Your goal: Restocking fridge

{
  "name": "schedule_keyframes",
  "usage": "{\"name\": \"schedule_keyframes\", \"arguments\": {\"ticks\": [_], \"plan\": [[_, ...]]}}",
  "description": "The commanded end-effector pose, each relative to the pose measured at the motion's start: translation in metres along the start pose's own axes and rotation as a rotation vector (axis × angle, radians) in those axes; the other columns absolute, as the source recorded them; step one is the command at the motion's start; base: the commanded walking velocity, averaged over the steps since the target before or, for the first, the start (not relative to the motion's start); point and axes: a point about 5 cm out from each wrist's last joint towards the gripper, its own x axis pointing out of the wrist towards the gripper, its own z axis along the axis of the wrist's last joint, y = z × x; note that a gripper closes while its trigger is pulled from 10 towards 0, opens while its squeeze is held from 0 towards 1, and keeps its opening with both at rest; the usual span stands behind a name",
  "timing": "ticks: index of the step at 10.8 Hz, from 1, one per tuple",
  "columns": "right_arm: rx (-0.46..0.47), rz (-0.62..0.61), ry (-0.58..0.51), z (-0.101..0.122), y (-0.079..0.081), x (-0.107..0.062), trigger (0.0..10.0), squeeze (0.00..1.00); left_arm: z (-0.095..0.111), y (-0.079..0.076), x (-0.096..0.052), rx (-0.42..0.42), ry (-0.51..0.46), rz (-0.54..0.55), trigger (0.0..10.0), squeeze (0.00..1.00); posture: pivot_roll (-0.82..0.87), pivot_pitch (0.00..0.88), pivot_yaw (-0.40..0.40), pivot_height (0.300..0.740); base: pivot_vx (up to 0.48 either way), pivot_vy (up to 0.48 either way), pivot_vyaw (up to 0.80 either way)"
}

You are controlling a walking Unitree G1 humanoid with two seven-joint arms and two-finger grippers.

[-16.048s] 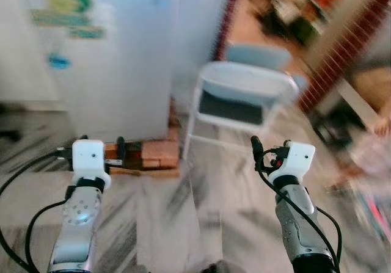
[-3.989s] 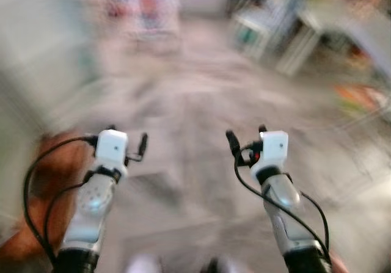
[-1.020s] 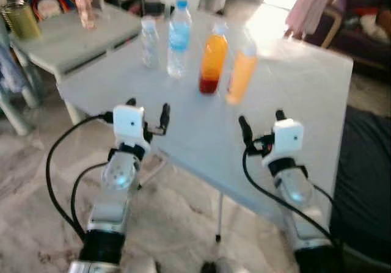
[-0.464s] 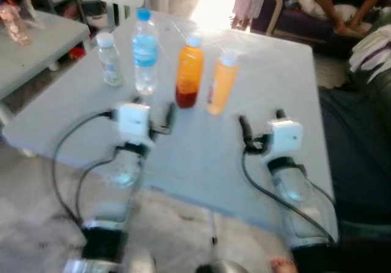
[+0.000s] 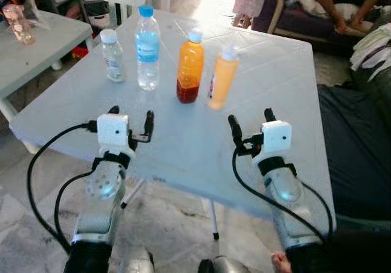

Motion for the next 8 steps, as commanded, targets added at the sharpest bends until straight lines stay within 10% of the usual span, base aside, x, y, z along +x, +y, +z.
{"name": "schedule_keyframes", "arguments": {"ticks": [1,8], "plan": [[-0.003,-0.011,-0.011,0.004,-0.008,0.006,10.0,0.0,0.003,-0.001,-0.001,0.006,-0.001,-0.005,10.0,0.0,0.11,0.108,-0.072,0.74,0.0,0.0,0.0],[-0.076,0.158,-0.171,0.057,-0.018,0.067,10.0,0.0,0.013,0.011,-0.015,0.088,0.035,0.023,10.0,0.0,0.21,0.172,-0.023,0.74,0.0,0.0,0.0]]}}
